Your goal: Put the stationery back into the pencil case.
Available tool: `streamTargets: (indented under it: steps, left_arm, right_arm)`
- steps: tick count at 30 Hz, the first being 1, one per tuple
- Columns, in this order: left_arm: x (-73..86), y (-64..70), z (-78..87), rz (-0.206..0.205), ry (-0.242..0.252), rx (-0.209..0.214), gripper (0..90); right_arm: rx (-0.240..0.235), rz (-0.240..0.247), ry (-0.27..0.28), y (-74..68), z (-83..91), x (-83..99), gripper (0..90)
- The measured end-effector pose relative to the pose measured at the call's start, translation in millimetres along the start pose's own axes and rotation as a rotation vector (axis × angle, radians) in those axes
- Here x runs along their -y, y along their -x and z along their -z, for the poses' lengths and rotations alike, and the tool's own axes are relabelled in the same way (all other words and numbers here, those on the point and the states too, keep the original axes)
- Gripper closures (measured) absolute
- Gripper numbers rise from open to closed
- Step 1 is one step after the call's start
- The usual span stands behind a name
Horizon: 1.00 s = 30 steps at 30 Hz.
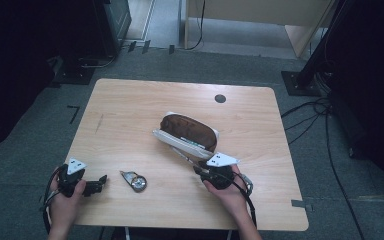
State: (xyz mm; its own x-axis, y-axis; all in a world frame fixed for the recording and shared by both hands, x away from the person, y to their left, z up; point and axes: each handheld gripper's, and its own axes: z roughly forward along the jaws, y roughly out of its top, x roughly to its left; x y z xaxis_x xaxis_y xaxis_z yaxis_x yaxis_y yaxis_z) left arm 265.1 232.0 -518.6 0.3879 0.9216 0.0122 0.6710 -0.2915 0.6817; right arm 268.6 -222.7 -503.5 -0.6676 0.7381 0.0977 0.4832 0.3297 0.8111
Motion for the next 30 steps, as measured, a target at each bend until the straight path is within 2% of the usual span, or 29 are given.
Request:
streamTargets:
  steps: [2, 5, 15, 17, 21, 23, 30]
  left_arm:
    - [0.0, 0.0, 0.0, 0.000, 0.000, 0.000, 0.0]
    - [0.0, 0.0, 0.0, 0.000, 0.000, 0.000, 0.0]
    - [-0.1, -0.1, 0.0, -0.001, -0.001, 0.000, 0.0]
    - [-0.1, -0.1, 0.0, -0.001, -0.001, 0.001, 0.0]
    - [0.0, 0.0, 0.0, 0.000, -0.001, 0.000, 0.0]
    - [0.0, 0.0, 0.0, 0.000, -0.001, 0.001, 0.0]
    - [0.0, 0.0, 0.0, -0.001, -0.001, 0.001, 0.0]
  right_arm:
    - [0.019, 0.008, -0.011, 0.6, -3.3, 1.8, 66.3]
    - [0.026, -0.008, -0.033, 2.8, -9.5, 6.1, 66.0]
    - [0.048, -0.003, -0.044, 3.7, -19.9, 7.6, 69.1]
    - [0.040, 0.003, -0.058, 3.0, -20.9, 7.4, 74.4]
    - [0.021, 0.013, -0.066, 2.2, -20.3, 8.0, 76.5]
    - [0.016, 0.010, -0.073, 2.2, -18.8, 8.7, 81.3]
    - [-0.001, 0.015, -0.077, 3.7, -13.9, 12.0, 85.1]
